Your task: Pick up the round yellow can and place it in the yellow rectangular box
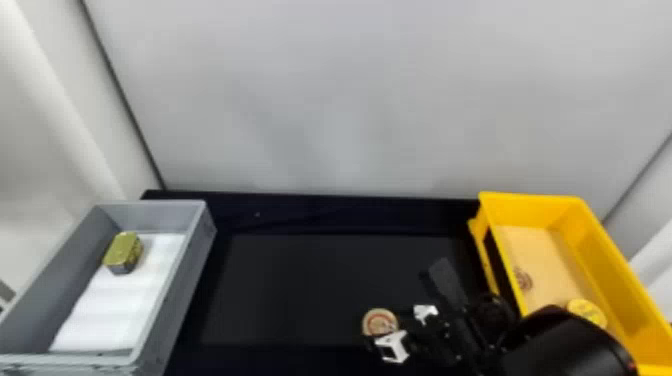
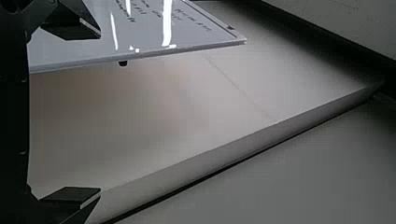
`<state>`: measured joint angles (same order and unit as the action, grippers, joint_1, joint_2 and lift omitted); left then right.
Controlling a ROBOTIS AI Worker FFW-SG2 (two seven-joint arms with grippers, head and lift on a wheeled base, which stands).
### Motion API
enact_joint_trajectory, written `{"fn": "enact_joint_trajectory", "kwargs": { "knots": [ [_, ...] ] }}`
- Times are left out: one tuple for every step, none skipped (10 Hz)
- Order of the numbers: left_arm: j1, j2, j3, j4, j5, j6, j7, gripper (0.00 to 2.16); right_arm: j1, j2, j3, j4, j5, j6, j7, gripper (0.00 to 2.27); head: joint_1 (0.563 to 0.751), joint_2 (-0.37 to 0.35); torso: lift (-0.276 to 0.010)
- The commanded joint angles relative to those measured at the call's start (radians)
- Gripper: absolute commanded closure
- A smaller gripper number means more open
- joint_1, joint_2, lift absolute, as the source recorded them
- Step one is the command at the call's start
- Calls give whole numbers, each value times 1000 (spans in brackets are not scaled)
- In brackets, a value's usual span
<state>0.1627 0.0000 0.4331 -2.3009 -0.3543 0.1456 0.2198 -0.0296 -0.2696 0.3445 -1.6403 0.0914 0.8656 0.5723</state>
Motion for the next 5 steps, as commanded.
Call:
{"fn": "enact_joint_trajectory", "kwargs": {
  "knots": [
    [1, -3, 1, 0, 0, 2, 0, 96, 2, -2, -8, -19, 1, 6, 5, 736, 694, 14, -60],
    [1, -3, 3, 1, 0, 3, 1, 98, 5, -2, -13, -49, 1, 17, 5, 737, 694, 14, -60],
    [1, -3, 3, 1, 0, 5, 1, 98, 5, 0, -18, -92, 1, 40, 3, 737, 694, 14, -60],
    [1, -3, 3, 3, 0, 5, 1, 98, 5, -2, -25, -145, 5, 66, -3, 737, 694, 14, -60],
    [0, -3, 1, 5, 0, 6, 1, 98, 3, 0, -38, -194, 10, 80, -3, 737, 694, 14, -60]
  ]
}}
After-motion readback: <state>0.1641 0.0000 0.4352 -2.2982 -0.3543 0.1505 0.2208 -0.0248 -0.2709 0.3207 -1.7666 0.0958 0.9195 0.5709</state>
